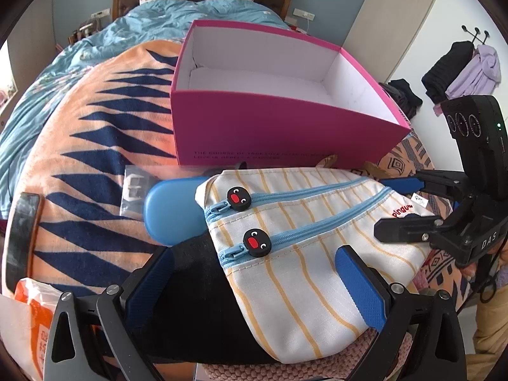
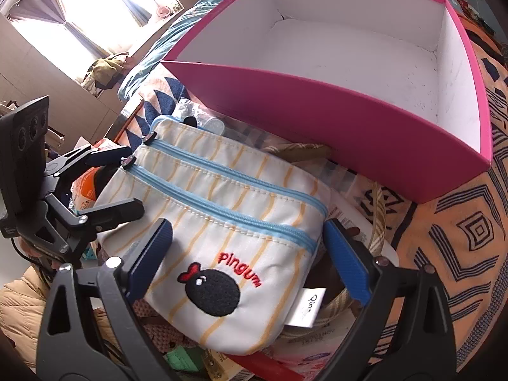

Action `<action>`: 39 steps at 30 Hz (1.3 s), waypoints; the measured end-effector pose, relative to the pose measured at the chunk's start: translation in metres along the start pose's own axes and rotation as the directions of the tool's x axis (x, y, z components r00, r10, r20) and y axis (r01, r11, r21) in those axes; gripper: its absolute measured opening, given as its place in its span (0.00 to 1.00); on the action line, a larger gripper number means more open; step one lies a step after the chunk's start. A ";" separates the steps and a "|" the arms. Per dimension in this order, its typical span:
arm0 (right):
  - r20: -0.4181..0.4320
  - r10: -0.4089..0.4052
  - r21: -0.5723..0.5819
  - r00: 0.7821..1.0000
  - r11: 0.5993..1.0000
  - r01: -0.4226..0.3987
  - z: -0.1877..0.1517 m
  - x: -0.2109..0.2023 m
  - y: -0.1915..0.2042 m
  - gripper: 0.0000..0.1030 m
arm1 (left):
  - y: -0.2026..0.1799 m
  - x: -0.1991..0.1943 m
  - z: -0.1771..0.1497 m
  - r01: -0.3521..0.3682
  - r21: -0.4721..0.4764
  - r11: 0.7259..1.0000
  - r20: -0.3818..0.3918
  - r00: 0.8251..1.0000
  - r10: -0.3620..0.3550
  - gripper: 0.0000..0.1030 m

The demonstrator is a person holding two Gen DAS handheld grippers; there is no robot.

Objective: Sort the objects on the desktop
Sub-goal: 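Close the right gripper on the white striped Pingu pouch edge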

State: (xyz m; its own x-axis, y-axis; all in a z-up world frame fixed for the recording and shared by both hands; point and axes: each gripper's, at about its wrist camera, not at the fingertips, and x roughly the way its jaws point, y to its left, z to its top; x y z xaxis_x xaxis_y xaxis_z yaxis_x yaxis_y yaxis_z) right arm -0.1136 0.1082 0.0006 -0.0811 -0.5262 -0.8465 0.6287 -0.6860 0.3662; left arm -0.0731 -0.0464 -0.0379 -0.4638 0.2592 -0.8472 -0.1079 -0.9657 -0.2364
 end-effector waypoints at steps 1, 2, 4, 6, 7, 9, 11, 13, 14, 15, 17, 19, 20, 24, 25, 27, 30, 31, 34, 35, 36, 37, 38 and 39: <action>0.015 0.007 -0.002 1.000 1.000 -0.007 -0.001 -0.001 -0.001 0.92 | 0.001 0.000 0.000 0.002 -0.002 1.000 -0.001 1.000 -0.002 1.00; 0.022 0.004 -0.007 1.000 1.000 -0.004 -0.001 -0.002 -0.001 0.86 | 0.002 0.000 0.000 0.005 -0.003 1.000 -0.002 1.000 -0.005 0.97; 0.054 -0.017 -0.009 0.998 1.000 0.018 -0.003 -0.006 -0.004 0.72 | 0.002 0.000 -0.001 0.030 0.002 1.000 -0.004 1.000 -0.030 0.87; 0.076 -0.016 -0.007 0.997 1.000 0.016 -0.005 -0.010 -0.007 0.61 | -0.002 -0.001 0.000 0.037 0.016 0.999 0.000 0.999 -0.037 0.81; 0.094 -0.015 -0.002 0.996 1.000 0.016 -0.007 -0.014 -0.009 0.59 | -0.005 -0.002 0.000 0.035 0.027 0.999 0.007 0.999 -0.035 0.79; 0.113 -0.016 0.005 0.993 1.000 0.016 -0.009 -0.017 -0.010 0.57 | -0.008 -0.004 0.000 0.028 0.031 0.999 0.013 1.000 -0.028 0.78; 0.143 -0.036 -0.017 0.989 0.999 0.039 -0.013 -0.020 -0.005 0.56 | -0.006 -0.003 0.000 0.027 0.026 0.999 0.012 1.000 -0.028 0.78; 0.177 -0.057 -0.050 0.983 0.996 0.067 -0.017 -0.024 0.000 0.51 | 0.000 -0.003 0.000 0.046 -0.001 0.999 0.005 0.999 -0.046 0.78; 0.194 -0.069 -0.069 0.979 0.994 0.083 -0.018 -0.025 0.004 0.50 | 0.004 -0.003 0.000 0.053 -0.019 0.998 0.004 0.999 -0.053 0.79; 0.198 -0.064 -0.083 0.978 0.993 0.082 -0.019 -0.026 0.005 0.49 | 0.007 -0.003 0.000 0.056 -0.031 0.998 0.002 0.998 -0.056 0.80; 0.203 -0.045 -0.099 0.978 0.993 0.066 -0.021 -0.028 0.006 0.49 | 0.015 -0.002 0.000 0.067 -0.060 0.996 -0.017 0.998 -0.068 0.82; 0.192 -0.020 -0.103 0.981 0.994 0.040 -0.022 -0.028 0.004 0.50 | 0.017 -0.003 -0.001 0.075 -0.057 0.996 -0.025 0.997 -0.076 0.82; 0.181 -0.018 -0.094 0.983 0.995 0.035 -0.021 -0.026 0.003 0.51 | 0.015 -0.003 0.000 0.067 -0.045 0.997 -0.029 0.997 -0.068 0.82; 0.113 -0.049 -0.069 0.992 0.996 0.057 -0.014 -0.018 -0.001 0.63 | 0.009 0.000 0.001 0.054 -0.015 0.998 -0.043 0.998 -0.055 0.82; 0.089 -0.028 -0.066 0.996 0.997 0.034 -0.013 -0.016 -0.002 0.63 | 0.009 0.001 0.002 0.059 -0.012 0.998 -0.048 0.997 -0.060 0.81; 0.047 0.044 -0.065 0.998 0.997 -0.041 -0.011 -0.012 -0.003 0.65 | 0.009 0.002 0.002 0.072 -0.013 0.997 -0.046 0.996 -0.073 0.78; 0.053 0.054 -0.071 0.997 0.996 -0.050 -0.009 -0.010 -0.001 0.65 | 0.009 0.002 0.003 0.086 -0.019 0.996 -0.044 0.995 -0.087 0.73; 0.062 0.052 -0.073 0.997 0.996 -0.047 -0.010 -0.011 0.001 0.64 | 0.008 0.002 0.003 0.081 -0.019 0.997 -0.041 0.996 -0.082 0.73; 0.108 0.049 -0.081 0.993 0.996 -0.040 -0.016 -0.014 0.002 0.55 | 0.010 -0.001 0.003 0.076 -0.031 0.997 -0.022 0.997 -0.076 0.69; 0.129 0.035 -0.086 0.991 0.996 -0.024 -0.017 -0.017 0.003 0.51 | 0.010 -0.003 0.003 0.075 -0.032 0.997 -0.011 0.997 -0.076 0.67; 0.158 0.019 -0.102 0.987 0.995 -0.002 -0.019 -0.021 0.005 0.48 | 0.010 -0.005 0.002 0.075 -0.034 0.997 0.000 0.997 -0.075 0.65; 0.194 -0.004 -0.122 0.981 0.992 0.029 -0.022 -0.027 0.010 0.46 | 0.010 -0.007 0.002 0.076 -0.034 0.997 0.010 0.997 -0.076 0.65; 0.226 -0.022 -0.139 0.974 0.989 0.055 -0.024 -0.030 0.014 0.44 | 0.010 -0.010 0.003 0.071 -0.034 0.997 0.021 0.997 -0.071 0.65; 0.251 -0.030 -0.155 0.968 0.985 0.071 -0.026 -0.034 0.019 0.43 | 0.011 -0.013 0.002 0.066 -0.035 0.997 0.032 0.997 -0.065 0.64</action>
State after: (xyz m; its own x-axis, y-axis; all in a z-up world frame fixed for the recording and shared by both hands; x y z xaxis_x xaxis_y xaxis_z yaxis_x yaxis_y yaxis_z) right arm -0.0792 0.1262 0.0265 -0.2916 -0.6143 -0.7332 0.7339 -0.6353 0.2404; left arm -0.0700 -0.0600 -0.0286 -0.4842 0.3205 -0.8142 -0.1075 -0.9453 -0.3081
